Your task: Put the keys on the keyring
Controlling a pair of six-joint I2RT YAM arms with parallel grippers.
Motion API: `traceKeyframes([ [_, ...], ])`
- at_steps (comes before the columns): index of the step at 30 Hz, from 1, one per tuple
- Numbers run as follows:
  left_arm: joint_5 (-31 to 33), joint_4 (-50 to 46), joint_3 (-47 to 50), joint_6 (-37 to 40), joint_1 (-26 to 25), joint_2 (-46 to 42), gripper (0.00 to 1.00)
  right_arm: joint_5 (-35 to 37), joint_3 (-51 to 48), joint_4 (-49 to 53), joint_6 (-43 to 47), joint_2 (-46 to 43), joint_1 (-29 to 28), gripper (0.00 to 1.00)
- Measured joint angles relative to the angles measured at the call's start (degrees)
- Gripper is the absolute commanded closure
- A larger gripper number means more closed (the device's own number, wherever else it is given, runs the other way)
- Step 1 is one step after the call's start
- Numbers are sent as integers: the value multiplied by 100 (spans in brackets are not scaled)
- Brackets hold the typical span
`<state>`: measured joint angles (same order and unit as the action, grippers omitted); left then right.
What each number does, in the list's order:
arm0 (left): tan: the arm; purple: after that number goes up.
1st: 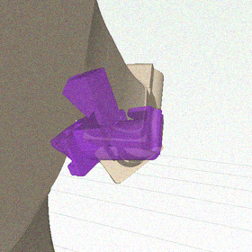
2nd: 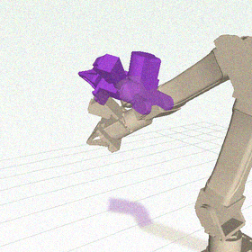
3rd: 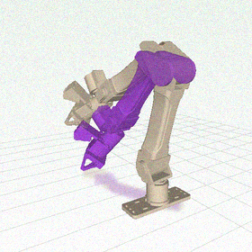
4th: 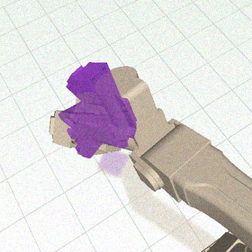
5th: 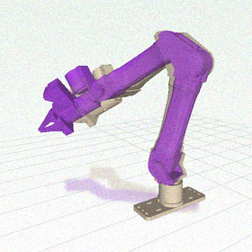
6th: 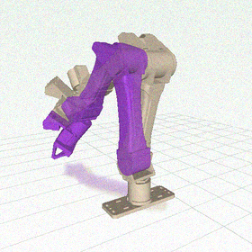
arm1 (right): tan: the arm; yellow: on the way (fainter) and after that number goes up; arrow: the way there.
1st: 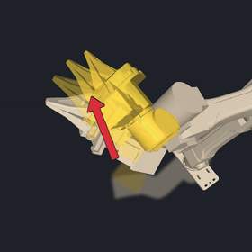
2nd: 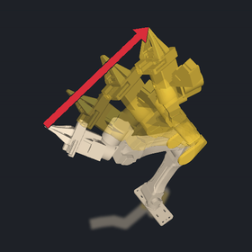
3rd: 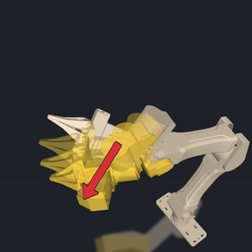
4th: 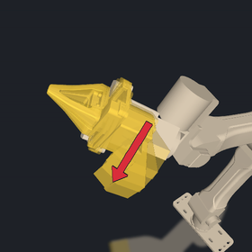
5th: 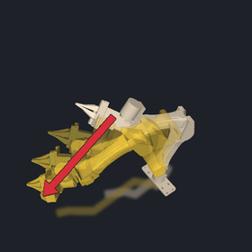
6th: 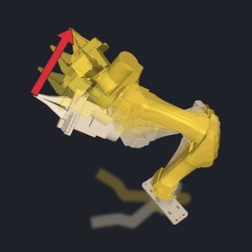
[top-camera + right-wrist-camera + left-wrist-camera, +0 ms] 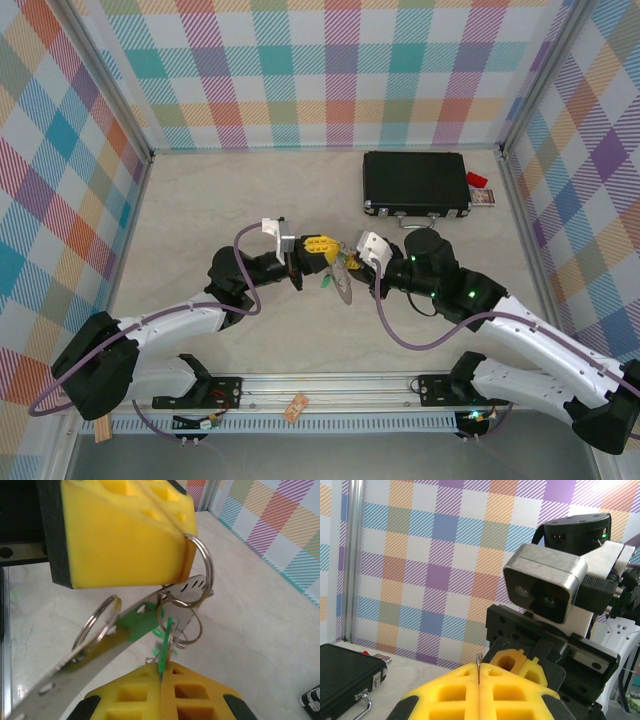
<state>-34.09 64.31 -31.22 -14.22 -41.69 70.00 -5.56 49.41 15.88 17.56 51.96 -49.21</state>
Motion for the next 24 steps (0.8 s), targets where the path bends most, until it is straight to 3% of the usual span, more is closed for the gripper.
traceKeyframes([
  [5,-2,44,26,-144,0,55,100,-17,-114,-81,-4,-7,0,100],
  [10,-39,149,26,-205,0,118,100,-35,-142,-72,-59,-9,0,81],
  [13,-39,308,26,-227,0,122,100,-4,-184,-15,-72,-46,0,76],
  [24,-35,487,39,-229,0,282,100,212,-205,-4,-579,-754,210,72],
])
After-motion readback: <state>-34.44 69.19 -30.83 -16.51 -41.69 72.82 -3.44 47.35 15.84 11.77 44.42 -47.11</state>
